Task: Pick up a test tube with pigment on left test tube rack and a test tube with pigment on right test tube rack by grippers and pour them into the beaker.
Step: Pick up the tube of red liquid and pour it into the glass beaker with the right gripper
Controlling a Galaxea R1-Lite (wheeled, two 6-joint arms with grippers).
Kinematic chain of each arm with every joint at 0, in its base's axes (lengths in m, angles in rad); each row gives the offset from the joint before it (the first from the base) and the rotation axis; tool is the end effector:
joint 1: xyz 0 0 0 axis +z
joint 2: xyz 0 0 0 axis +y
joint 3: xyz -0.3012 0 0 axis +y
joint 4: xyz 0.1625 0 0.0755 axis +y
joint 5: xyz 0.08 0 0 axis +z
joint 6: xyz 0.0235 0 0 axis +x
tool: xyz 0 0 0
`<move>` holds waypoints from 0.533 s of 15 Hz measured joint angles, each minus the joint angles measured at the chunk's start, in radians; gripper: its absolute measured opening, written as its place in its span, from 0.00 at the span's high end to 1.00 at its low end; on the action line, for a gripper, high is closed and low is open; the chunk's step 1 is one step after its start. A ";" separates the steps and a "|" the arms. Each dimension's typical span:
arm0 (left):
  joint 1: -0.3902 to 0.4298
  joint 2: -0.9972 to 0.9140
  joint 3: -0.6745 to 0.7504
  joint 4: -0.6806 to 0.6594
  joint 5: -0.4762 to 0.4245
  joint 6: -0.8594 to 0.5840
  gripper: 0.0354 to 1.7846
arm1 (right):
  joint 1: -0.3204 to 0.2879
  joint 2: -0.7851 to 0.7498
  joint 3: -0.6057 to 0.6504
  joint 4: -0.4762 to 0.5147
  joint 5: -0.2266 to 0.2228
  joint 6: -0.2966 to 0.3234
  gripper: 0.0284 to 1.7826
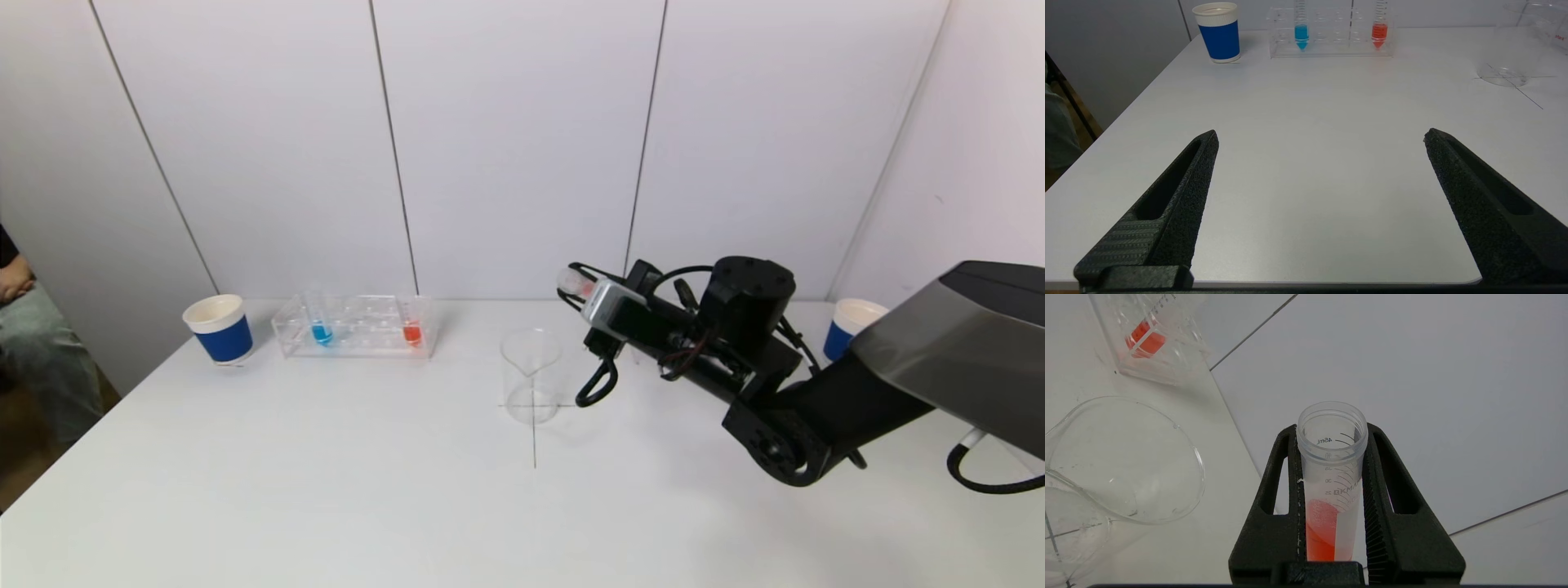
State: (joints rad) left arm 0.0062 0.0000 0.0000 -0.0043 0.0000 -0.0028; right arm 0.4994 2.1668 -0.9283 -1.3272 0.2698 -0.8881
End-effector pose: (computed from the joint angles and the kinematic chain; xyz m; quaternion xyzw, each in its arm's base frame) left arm -0.0352 -0.0002 0.0759 -0.0014 -0.0022 0.0031 1.0000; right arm 0.3444 0.1950 0.1294 -0.3932 -0.2008 0.3195 0.8384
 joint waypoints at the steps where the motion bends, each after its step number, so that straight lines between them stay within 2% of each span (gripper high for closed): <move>1: 0.000 0.000 0.000 0.000 0.000 0.000 0.01 | 0.003 0.000 0.008 0.000 -0.002 -0.006 0.76; 8: 0.000 0.000 0.000 0.000 0.000 0.000 0.01 | 0.032 0.012 0.018 0.006 -0.009 -0.049 0.76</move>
State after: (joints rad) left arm 0.0062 0.0000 0.0000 -0.0038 0.0000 -0.0023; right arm 0.5311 2.1787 -0.9102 -1.3215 0.2611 -0.9374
